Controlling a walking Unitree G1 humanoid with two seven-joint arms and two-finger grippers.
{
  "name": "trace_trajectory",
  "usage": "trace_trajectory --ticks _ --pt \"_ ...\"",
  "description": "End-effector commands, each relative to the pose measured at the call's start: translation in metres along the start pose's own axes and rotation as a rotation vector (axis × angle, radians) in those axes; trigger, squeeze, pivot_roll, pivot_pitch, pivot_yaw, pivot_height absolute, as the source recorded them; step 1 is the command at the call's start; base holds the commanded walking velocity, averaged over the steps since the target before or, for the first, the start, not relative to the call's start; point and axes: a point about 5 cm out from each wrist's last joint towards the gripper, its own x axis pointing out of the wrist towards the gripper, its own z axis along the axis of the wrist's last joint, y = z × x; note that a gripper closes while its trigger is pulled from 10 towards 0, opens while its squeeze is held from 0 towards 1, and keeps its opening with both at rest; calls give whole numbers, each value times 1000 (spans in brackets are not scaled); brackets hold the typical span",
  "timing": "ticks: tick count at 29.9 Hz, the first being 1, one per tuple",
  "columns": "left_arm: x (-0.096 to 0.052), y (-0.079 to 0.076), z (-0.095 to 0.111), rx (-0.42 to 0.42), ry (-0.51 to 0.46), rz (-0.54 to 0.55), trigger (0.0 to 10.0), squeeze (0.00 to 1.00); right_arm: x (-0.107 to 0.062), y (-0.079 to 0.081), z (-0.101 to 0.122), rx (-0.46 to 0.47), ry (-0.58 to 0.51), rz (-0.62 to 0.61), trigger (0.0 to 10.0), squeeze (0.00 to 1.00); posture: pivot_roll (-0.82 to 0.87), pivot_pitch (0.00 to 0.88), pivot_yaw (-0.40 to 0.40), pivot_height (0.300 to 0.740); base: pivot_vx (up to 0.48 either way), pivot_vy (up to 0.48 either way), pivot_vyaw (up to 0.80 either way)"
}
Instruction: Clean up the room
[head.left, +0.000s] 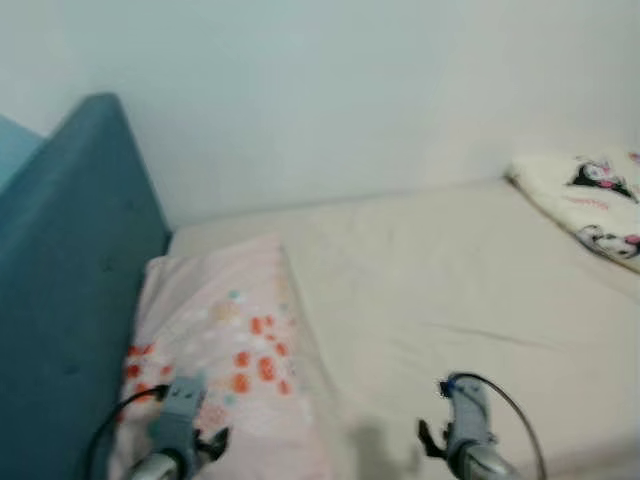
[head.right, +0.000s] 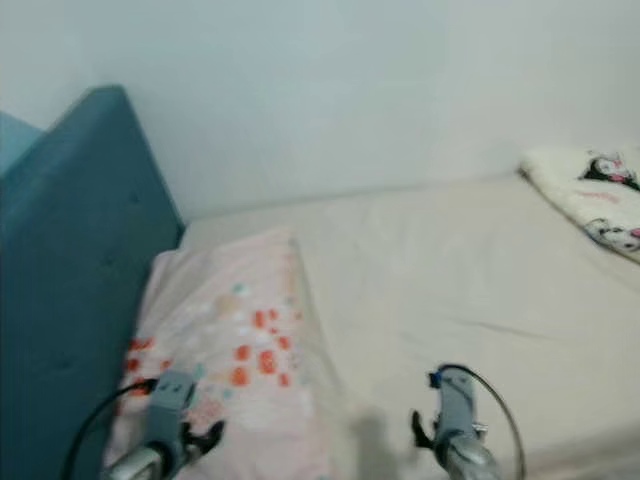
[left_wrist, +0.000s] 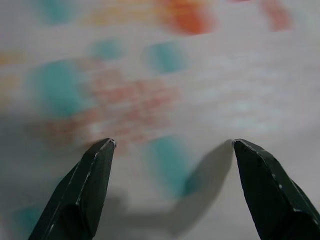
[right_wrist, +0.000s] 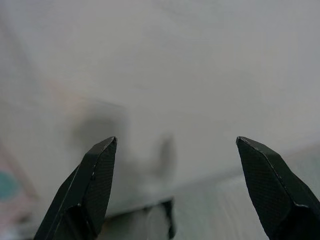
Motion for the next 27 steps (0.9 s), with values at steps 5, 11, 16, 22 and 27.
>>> trace_trajectory --ticks 5,11,16,22,27 --pt "-10 -2 -32 -51 130 23 10000 0 -6 -13 -25 20 82 -44 10000 0 -71 0 14 740 0 -480 0" --pt "-15 0 -44 -52 178 41 10000 0 -9 -12 -35 21 114 -44 10000 0 -70 0 11 740 0 -480 0" --pt "-22 1 -58 -48 242 51 10000 0 -11 -12 -45 18 143 -40 10000 0 -73 0 11 740 0 -480 0" --pt "-27 2 -68 -60 298 66 10000 0 -15 -12 -57 31 187 -47 10000 0 -68 0 11 740 0 -480 0" --pt "-30 2 -75 -64 337 71 10000 0 -18 -13 -66 29 222 -55 10000 0 -74 0 17 740 0 -480 0"
